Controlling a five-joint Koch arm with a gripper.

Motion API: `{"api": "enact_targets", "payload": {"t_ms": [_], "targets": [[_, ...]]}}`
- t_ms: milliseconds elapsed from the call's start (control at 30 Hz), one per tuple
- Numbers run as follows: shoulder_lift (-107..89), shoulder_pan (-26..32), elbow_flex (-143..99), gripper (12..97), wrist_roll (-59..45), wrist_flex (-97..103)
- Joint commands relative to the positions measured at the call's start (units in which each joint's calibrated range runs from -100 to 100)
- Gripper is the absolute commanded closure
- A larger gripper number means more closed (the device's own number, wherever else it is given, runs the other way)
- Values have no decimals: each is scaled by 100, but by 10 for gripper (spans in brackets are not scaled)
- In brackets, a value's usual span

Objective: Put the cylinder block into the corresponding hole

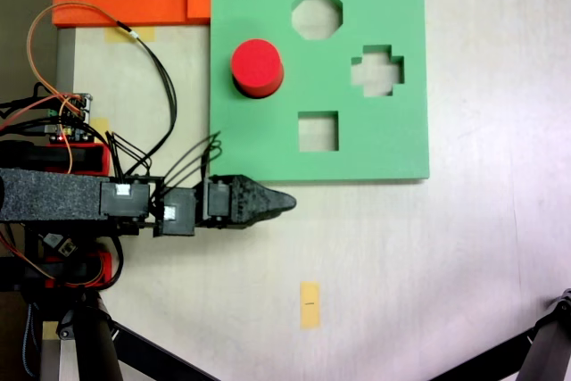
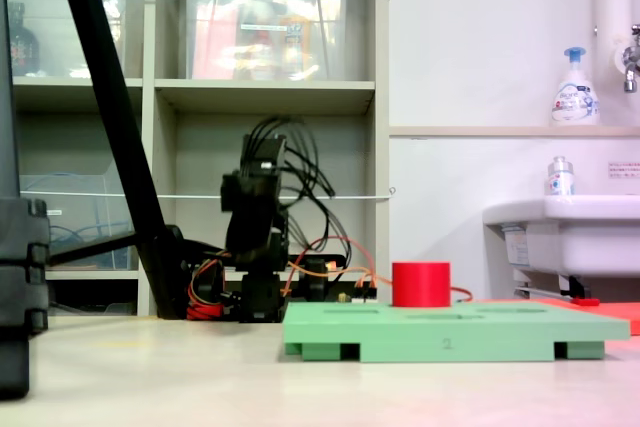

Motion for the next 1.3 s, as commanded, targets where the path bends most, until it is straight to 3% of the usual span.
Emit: {"api": "enact_targets", "payload": {"t_ms": [0,233,567,1267], "targets": [[-96,-103,-404,603,-371,234],[-96,-103,-2577,600,-361,870],[-96,24,-2577,611,-34,-74],[-96,20,-2577,593,147,-132]]}}
